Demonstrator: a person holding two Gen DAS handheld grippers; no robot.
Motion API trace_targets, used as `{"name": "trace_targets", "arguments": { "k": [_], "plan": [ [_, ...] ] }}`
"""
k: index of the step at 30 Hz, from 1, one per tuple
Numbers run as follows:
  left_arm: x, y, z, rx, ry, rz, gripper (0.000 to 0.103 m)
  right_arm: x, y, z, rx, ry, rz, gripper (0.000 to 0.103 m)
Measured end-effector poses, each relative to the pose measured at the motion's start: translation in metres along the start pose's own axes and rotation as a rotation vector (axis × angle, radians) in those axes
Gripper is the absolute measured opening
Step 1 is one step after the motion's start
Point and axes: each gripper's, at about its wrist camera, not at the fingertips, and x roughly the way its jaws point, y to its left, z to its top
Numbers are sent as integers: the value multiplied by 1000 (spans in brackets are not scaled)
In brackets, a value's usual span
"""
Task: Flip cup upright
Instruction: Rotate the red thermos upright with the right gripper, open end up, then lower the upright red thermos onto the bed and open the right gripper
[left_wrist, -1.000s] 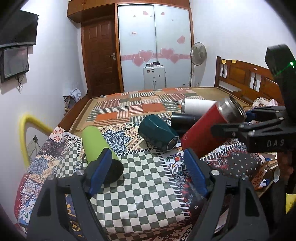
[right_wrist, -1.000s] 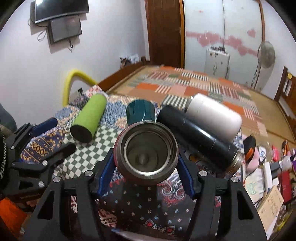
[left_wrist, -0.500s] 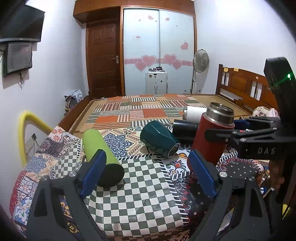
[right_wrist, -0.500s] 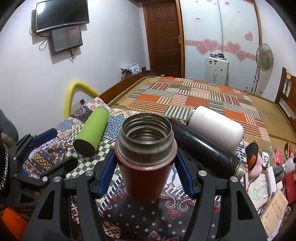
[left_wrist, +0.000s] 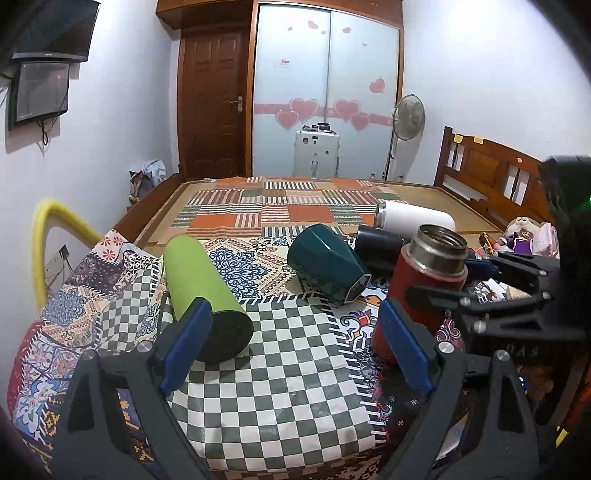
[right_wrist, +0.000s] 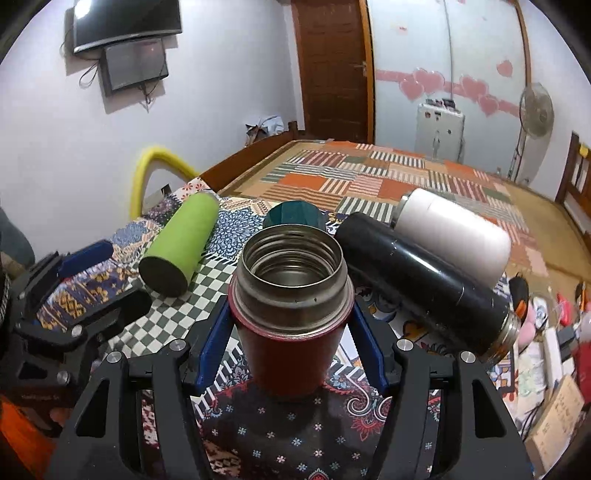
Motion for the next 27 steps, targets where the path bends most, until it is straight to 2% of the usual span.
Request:
{"name": "trace_targets", "arguments": {
  "k": [5,8,12,16,21,24,27],
  "plan": [
    [0,1,0,-6,-1,3,92,-3,12,-4,-66,-25,-39,60],
    [-3,0,1,1,-6,4,93,-3,10,-2,-44,-27,-30,61],
    [-11,-3,3,9,-22,6,93,-7,3,0,0,-23,6,72],
    [-27,-5,8,0,-54,-2,93,-24,8,-3,-5,-55,2,72],
    [-68,-14,18,-1,-142,-22,93,-67,10,-1,-6,-157,-43,74],
    [-96,-20,24,-10,-202,-27,93,-106,9,-3,12,-260,-76,82],
    [-124,-27,29,-18,-264,-28,93,-137,12,-4,21,-348,-113,82]
  ]
}}
